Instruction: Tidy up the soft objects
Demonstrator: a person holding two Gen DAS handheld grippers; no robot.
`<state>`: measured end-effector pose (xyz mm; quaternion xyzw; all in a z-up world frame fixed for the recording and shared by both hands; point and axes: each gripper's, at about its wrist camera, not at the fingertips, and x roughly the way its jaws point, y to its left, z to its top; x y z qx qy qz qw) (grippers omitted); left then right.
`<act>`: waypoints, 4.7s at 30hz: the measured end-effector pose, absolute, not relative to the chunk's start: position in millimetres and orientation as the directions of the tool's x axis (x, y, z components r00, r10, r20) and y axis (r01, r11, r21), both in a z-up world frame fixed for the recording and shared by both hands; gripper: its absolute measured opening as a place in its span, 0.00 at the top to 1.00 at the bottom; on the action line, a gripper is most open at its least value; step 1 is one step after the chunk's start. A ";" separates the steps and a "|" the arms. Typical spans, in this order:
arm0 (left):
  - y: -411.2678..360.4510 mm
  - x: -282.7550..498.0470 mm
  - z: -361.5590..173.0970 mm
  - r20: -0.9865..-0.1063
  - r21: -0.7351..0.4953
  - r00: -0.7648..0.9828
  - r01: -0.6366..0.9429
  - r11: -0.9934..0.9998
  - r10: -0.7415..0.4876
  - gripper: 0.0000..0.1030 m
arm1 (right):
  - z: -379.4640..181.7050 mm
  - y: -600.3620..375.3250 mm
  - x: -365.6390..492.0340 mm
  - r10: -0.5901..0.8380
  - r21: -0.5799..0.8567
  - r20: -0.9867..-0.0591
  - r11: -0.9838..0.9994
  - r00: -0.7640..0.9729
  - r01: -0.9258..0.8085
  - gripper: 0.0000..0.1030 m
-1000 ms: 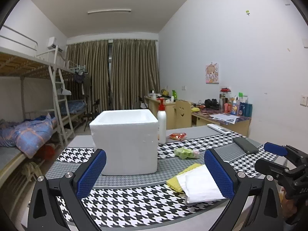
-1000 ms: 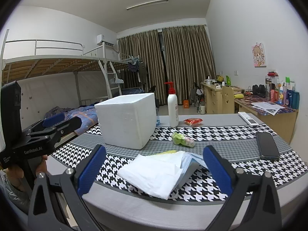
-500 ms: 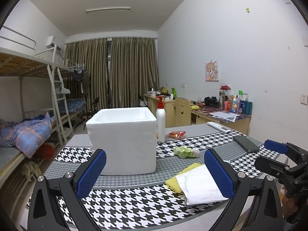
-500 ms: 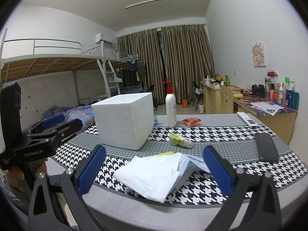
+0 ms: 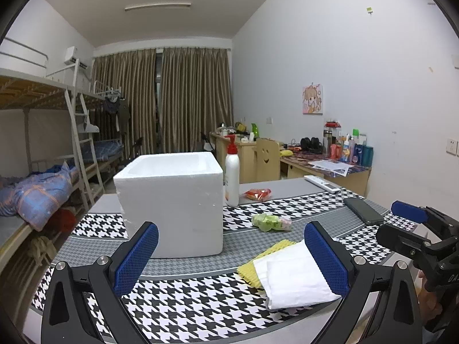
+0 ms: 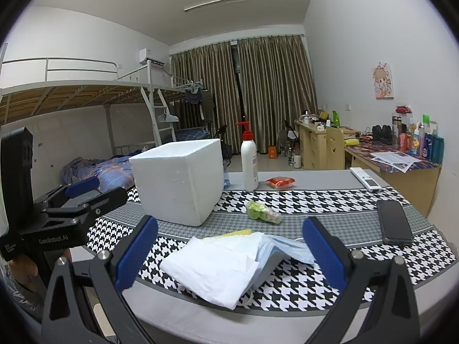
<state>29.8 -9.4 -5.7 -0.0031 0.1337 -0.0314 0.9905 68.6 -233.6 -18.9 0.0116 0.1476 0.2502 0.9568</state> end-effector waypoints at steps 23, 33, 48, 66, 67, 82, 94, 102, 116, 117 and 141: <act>-21.3 40.4 -31.2 -0.366 0.046 0.917 0.186 0.982 -0.156 0.01 | -23.4 -237.4 96.4 0.437 0.098 -0.329 0.897 0.837 -0.430 0.01; -40.5 44.0 -51.9 -0.453 0.092 0.833 0.398 0.913 -0.318 0.01 | -28.1 -243.9 111.9 0.396 0.096 -0.361 0.916 0.844 -0.389 0.01; -83.0 57.7 -78.3 -0.551 0.211 0.750 0.549 0.809 -0.365 0.06 | -34.0 -250.7 129.7 0.407 0.137 -0.390 0.913 0.826 -0.385 0.01; -72.4 77.3 -78.1 -0.612 0.099 0.683 0.565 0.819 -0.398 0.73 | -30.9 -246.7 149.9 0.400 0.129 -0.417 0.915 0.816 -0.382 0.01; -70.1 77.2 -75.2 -0.608 0.083 0.680 0.569 0.818 -0.411 0.76 | -29.5 -246.1 151.3 0.400 0.128 -0.417 0.915 0.816 -0.383 0.01; -38.0 91.7 -47.8 -0.548 -0.059 0.695 0.522 0.851 -0.465 0.94 | -16.1 -234.1 167.5 0.406 0.110 -0.422 0.911 0.811 -0.399 0.01; -1.0 99.1 -34.1 -0.510 -0.089 0.771 0.392 0.916 -0.380 0.94 | -14.4 -216.9 188.0 0.410 0.081 -0.454 0.903 0.791 -0.422 0.01; 14.8 105.4 -36.3 -0.518 -0.084 0.797 0.313 0.946 -0.310 0.94 | -20.2 -200.0 208.5 0.407 0.026 -0.510 0.888 0.758 -0.459 0.01; 3.6 127.1 -51.4 -0.569 -0.018 0.793 0.251 0.968 -0.216 0.94 | -50.2 -179.4 252.1 0.366 -0.052 -0.650 0.853 0.666 -0.520 0.01; 2.3 128.5 -52.3 -0.573 -0.013 0.792 0.252 0.968 -0.214 0.94 | -50.5 -180.5 254.4 0.363 -0.052 -0.653 0.854 0.665 -0.517 0.01; -38.7 173.0 -82.3 -0.679 0.046 0.703 0.329 0.943 -0.212 0.45 | -72.2 -165.5 298.9 0.366 -0.040 -0.750 0.806 0.551 -0.591 0.06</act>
